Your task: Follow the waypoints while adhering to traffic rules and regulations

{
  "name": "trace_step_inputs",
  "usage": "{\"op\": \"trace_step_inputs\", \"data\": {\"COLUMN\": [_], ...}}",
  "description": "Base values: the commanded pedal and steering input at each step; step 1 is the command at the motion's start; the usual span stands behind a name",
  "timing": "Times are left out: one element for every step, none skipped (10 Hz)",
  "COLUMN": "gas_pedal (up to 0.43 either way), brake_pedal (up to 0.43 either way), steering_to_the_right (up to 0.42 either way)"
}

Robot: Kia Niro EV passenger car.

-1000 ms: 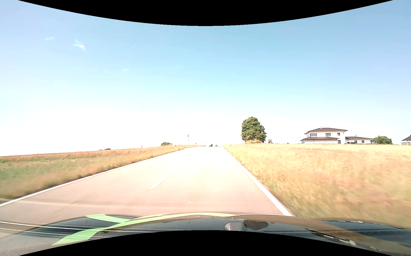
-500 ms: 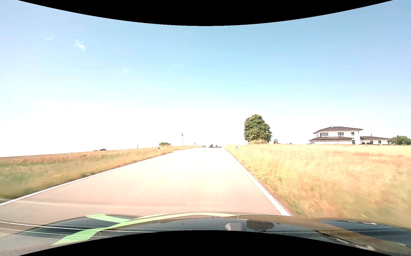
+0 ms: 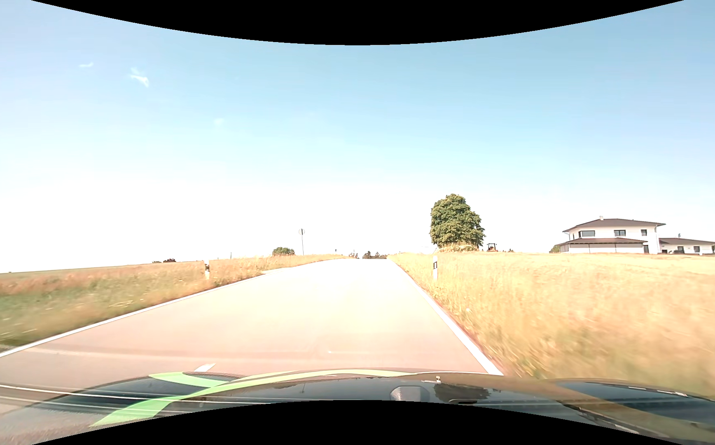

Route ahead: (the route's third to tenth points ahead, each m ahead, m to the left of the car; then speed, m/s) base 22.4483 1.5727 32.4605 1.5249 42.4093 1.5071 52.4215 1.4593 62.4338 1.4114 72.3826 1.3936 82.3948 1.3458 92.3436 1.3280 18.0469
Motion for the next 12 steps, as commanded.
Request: {"op": "trace_step_inputs", "data": {"gas_pedal": [0.22, 0.22, 0.22, 0.228, 0.24, 0.248, 0.248, 0.248, 0.24, 0.24, 0.24, 0.248], "brake_pedal": [0.0, 0.0, 0.0, 0.0, 0.0, 0.0, 0.0, 0.0, 0.0, 0.0, 0.0, 0.0], "steering_to_the_right": [-0.004, -0.004, -0.004, -0.004, -0.004, -0.004, -0.004, -0.004, -0.004, -0.004, -0.004, -0.004]}}
